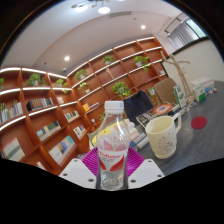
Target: Pour water
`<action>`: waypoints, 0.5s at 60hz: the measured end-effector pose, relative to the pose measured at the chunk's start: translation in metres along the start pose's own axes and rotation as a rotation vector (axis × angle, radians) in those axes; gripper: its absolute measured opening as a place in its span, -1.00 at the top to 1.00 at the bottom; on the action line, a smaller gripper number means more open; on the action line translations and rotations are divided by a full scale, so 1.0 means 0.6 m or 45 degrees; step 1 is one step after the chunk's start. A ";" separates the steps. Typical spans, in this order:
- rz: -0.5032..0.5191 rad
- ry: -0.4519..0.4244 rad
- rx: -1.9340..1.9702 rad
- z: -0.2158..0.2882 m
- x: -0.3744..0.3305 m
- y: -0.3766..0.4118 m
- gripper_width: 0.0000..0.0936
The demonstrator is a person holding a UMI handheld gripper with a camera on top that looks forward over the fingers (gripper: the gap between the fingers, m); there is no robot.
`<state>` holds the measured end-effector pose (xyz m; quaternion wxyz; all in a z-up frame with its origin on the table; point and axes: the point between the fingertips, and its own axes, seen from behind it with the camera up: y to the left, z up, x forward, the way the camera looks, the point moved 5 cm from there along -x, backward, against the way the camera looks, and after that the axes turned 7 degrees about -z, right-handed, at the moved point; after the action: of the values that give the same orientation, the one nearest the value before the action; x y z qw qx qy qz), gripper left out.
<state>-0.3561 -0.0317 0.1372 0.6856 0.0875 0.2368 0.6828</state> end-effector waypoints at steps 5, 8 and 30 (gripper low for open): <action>0.066 0.026 0.314 0.019 0.012 0.011 0.27; 0.110 0.031 0.510 0.030 0.020 0.012 0.27; 0.293 0.109 1.476 0.075 0.083 -0.001 0.24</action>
<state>-0.3378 0.0263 0.1657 0.4373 0.4452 0.5876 0.5151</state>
